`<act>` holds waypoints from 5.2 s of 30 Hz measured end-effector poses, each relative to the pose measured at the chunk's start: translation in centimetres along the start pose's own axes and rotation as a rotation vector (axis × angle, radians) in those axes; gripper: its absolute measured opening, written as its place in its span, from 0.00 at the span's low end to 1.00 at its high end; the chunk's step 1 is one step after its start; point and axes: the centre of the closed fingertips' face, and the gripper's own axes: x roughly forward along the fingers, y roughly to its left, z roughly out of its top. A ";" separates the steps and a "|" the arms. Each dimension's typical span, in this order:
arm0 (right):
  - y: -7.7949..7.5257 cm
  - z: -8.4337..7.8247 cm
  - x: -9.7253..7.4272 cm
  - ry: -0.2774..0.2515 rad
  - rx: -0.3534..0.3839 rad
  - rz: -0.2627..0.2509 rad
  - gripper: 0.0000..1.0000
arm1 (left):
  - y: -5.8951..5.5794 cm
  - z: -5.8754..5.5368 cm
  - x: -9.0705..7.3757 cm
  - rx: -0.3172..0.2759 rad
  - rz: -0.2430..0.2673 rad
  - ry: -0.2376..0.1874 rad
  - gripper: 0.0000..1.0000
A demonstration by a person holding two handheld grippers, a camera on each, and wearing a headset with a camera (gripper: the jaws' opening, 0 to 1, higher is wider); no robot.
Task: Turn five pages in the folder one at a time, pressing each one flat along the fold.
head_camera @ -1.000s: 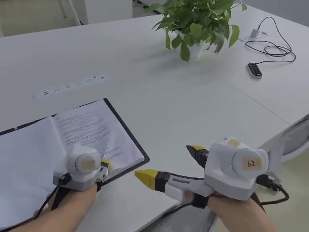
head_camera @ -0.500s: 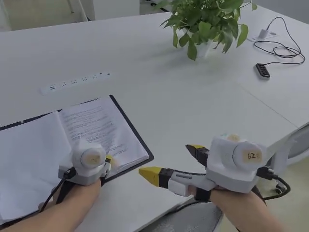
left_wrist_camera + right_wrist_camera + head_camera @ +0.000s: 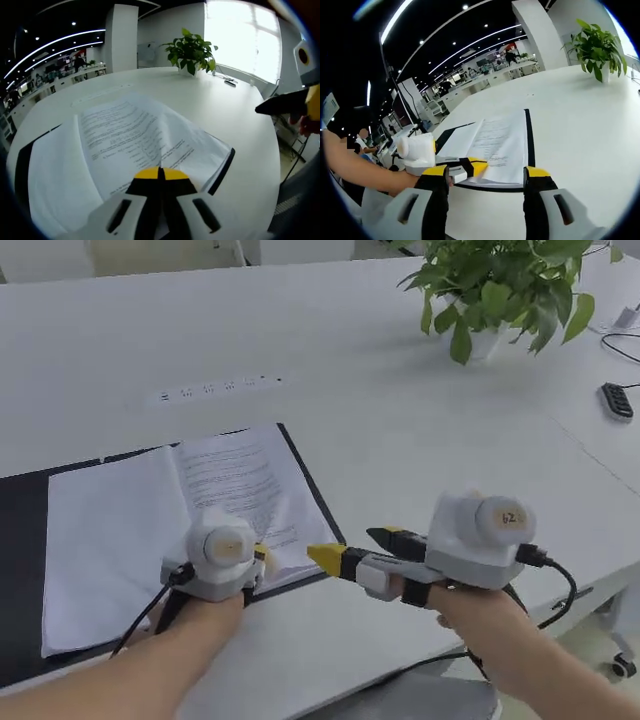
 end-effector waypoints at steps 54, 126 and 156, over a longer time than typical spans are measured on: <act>-5.5 -4.2 4.8 0.151 0.232 -0.001 0.07 | -0.1 0.1 -0.1 -0.024 0.033 0.005 0.00; 21.9 -10.4 19.0 0.396 -0.033 0.299 0.00 | 15.9 -6.8 -25.8 -0.092 0.290 -0.064 0.17; 16.1 -7.5 16.2 0.302 0.161 0.322 0.10 | 13.6 -7.2 -17.9 -0.017 0.178 0.033 0.17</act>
